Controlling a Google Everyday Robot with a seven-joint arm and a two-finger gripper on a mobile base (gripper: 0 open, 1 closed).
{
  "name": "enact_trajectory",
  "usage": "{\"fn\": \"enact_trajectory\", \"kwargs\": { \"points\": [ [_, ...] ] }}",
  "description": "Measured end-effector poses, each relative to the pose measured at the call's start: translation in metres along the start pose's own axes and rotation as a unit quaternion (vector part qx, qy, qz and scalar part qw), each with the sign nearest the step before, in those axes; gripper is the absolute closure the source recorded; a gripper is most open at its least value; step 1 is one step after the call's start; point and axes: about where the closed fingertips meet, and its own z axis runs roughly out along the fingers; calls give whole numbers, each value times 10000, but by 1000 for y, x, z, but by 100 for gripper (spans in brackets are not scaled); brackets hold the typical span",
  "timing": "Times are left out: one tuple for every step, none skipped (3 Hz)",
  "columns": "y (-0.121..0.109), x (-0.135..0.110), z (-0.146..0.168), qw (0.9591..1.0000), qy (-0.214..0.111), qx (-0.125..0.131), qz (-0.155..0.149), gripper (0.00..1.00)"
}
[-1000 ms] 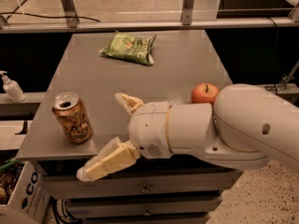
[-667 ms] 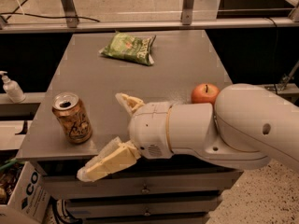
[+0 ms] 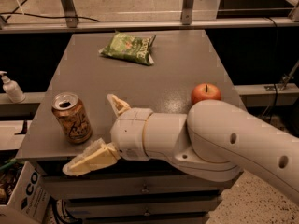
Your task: Move orange can near apple
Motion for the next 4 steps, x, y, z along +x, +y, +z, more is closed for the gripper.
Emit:
{"fn": "enact_trajectory", "kwargs": {
  "points": [
    [-9, 1, 33, 9998, -124, 166, 12, 0],
    [-18, 0, 60, 9991, -292, 291, 77, 0],
    [-21, 0, 71, 9982, -445, 369, 170, 18],
    [-21, 2, 71, 9972, -532, 466, 246, 42]
  ]
}}
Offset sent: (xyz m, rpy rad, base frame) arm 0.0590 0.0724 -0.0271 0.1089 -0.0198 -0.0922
